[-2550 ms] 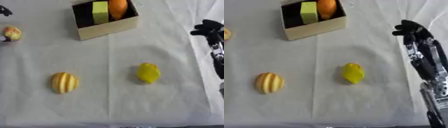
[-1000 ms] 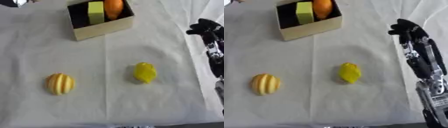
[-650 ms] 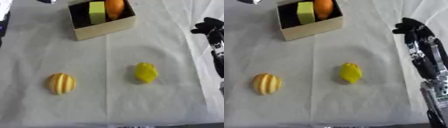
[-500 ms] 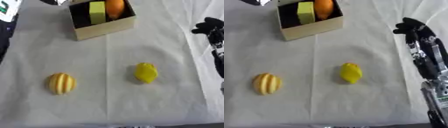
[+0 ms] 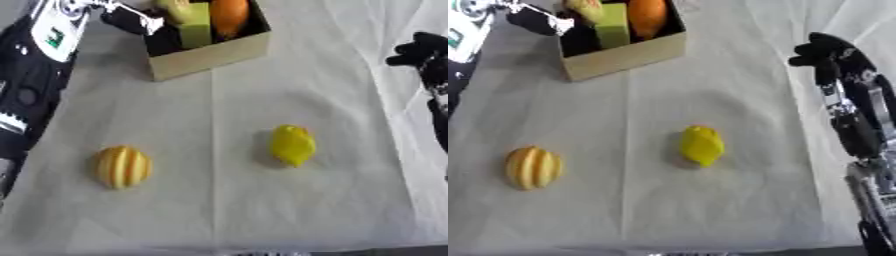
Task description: Pick up objects on the table and place them in the box.
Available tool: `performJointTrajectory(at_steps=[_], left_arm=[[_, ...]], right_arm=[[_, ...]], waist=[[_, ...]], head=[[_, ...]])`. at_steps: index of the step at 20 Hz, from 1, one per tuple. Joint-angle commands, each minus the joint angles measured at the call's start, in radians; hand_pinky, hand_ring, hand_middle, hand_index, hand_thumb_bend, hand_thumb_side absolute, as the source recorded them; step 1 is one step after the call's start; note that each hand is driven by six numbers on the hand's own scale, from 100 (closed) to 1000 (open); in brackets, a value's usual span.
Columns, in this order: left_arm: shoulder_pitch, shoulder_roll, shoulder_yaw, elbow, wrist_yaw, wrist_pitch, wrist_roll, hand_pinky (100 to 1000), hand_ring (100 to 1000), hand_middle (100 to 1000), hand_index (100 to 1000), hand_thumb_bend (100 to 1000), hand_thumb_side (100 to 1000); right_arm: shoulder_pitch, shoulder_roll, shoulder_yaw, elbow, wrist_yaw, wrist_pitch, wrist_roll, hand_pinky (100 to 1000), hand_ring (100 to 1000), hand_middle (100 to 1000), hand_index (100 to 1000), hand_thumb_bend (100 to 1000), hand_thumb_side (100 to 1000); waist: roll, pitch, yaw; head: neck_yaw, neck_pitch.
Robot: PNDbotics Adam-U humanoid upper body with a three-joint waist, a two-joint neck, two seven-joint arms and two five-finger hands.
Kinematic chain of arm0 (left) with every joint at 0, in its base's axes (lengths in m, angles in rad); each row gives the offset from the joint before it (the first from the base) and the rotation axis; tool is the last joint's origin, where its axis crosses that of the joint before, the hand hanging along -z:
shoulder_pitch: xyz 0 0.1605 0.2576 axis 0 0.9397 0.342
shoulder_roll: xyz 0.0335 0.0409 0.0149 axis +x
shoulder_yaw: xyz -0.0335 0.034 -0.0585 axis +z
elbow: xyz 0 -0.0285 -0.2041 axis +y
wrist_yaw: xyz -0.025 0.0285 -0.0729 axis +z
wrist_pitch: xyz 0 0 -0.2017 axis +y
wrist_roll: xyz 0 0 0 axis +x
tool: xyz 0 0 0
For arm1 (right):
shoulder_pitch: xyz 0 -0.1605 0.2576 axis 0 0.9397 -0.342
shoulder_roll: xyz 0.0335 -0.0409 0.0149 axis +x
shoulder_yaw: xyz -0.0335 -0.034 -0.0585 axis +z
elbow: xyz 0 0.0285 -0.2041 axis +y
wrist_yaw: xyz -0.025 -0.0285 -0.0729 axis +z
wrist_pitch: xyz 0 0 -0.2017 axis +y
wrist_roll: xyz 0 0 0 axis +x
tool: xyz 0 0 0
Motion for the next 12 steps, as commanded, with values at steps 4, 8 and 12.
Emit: performJointTrajectory(at_steps=[4,8,12], left_arm=[[-0.025,0.018,0.019,0.012,-0.129,0.02,0.011,855,878,782,884,297,100],[-0.027,0.025,0.026,-0.002,-0.184,0.024,0.016,880,903,797,904,454,187],[-0.029,0.031,0.031,-0.022,-0.173,0.016,0.02,875,902,796,903,414,201]], right_arm=[[-0.01,-0.005,-0.003,-0.017,-0.009,0.004,0.002,992,742,728,856,100,694],[-0.009,-0.002,-0.003,-0.017,-0.011,0.01,0.003,993,741,727,856,100,696],[-0.007,-0.001,-0.003,-0.017,-0.013,0.014,0.004,993,741,726,856,100,697]], waist=[[-0.011,-0.016,0.001],[-0.011,-0.02,0.003],[-0.01,-0.024,0.006]], head=[[0.0,0.004],[-0.001,0.004],[-0.004,0.004]])
